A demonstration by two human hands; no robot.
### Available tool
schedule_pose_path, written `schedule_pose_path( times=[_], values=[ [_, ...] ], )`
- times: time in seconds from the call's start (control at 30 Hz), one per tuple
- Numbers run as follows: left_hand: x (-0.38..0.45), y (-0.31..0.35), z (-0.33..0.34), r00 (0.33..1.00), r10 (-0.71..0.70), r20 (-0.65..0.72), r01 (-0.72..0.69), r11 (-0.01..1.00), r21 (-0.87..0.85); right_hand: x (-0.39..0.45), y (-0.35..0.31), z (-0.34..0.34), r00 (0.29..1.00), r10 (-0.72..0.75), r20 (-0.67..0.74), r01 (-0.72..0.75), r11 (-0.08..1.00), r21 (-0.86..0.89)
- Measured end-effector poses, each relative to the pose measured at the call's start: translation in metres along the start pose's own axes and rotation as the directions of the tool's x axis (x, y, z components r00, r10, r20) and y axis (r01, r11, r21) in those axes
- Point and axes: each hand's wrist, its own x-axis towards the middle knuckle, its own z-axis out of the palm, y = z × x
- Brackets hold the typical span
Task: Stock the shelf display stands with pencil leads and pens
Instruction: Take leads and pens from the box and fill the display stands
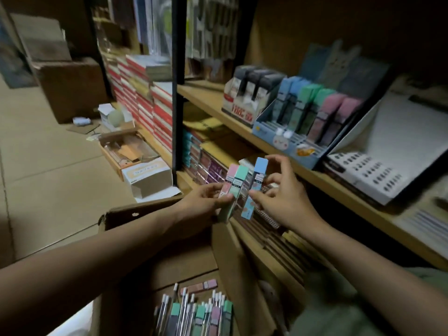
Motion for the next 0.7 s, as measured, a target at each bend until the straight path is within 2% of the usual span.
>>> schedule_pose_path(
  times=[0.1, 0.2, 0.27, 0.47, 0.7],
  values=[
    [0.006, 0.023, 0.028, 0.997, 0.041, 0.064, -0.038, 0.999, -0.039, -0.004, -0.012, -0.03, 0.995, -0.001, -0.103, -0.004, 0.999, -0.046],
    [0.011, 0.041, 0.052, 0.986, 0.067, 0.15, -0.061, 0.997, -0.043, -0.005, -0.024, -0.057, 0.974, -0.074, -0.213, 0.049, 0.992, -0.121],
    [0.013, 0.05, 0.066, 0.984, 0.072, 0.161, -0.068, 0.997, -0.028, -0.004, -0.033, -0.075, 0.958, -0.125, -0.259, 0.087, 0.984, -0.156],
    [0.024, 0.089, 0.082, 0.984, 0.171, 0.053, -0.17, 0.985, -0.03, 0.021, -0.061, -0.127, 0.89, -0.212, -0.403, 0.107, 0.958, -0.266],
    [0.044, 0.116, 0.059, 0.938, 0.329, -0.107, -0.313, 0.939, 0.141, 0.084, -0.093, -0.135, 0.861, -0.327, -0.391, 0.134, 0.885, -0.445]
  ],
)
